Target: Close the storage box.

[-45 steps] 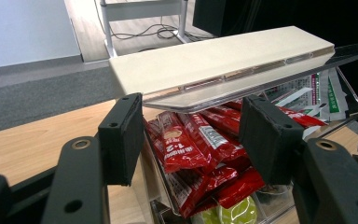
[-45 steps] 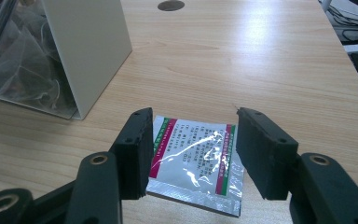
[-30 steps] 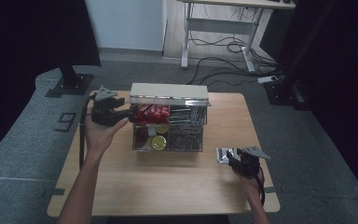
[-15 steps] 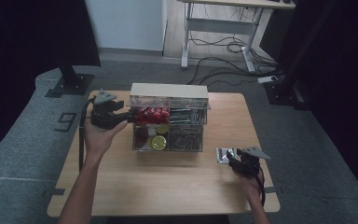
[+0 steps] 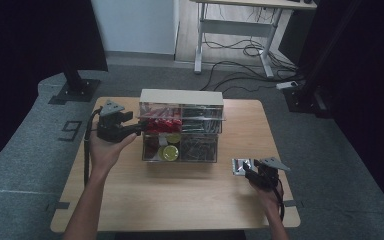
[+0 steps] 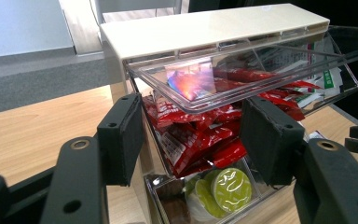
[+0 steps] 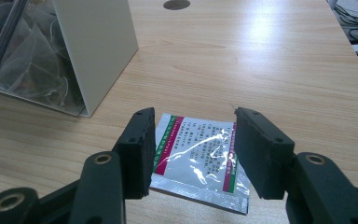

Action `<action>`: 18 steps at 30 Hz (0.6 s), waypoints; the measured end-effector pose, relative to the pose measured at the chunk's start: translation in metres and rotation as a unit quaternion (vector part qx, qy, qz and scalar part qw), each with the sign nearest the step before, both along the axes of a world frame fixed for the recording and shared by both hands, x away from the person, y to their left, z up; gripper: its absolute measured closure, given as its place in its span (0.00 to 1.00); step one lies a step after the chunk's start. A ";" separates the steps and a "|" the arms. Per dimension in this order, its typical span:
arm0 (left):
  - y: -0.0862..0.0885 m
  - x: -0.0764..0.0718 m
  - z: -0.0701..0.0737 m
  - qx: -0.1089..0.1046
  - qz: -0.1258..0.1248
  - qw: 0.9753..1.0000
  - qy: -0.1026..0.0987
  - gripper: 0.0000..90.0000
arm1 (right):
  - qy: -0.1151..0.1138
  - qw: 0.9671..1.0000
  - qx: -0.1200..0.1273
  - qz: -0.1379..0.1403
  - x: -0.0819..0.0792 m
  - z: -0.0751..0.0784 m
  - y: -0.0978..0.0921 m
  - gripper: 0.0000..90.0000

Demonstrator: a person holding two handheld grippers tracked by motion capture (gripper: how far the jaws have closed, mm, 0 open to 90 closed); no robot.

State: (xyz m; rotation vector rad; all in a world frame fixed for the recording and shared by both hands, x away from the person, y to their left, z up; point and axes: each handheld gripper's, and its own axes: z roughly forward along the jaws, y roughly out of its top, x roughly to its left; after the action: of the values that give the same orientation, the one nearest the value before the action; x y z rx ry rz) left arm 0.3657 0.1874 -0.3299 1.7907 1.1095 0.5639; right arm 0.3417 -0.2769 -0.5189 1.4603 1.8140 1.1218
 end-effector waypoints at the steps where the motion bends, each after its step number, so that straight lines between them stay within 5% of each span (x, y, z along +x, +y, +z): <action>1: 0.000 0.000 0.000 0.000 0.000 1.000 0.000 0.44 | 0.000 1.000 0.000 0.000 0.000 0.000 0.000 0.54; 18: 0.003 -0.002 -0.013 0.000 -0.001 1.000 0.012 0.44 | 0.001 1.000 0.001 -0.001 -0.001 0.000 0.000 0.54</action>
State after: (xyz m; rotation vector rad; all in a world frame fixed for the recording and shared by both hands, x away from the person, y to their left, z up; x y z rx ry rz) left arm 0.3641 0.1908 -0.3425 1.8031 1.1240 0.5418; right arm 0.3411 -0.2773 -0.5192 1.4658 1.8128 1.1209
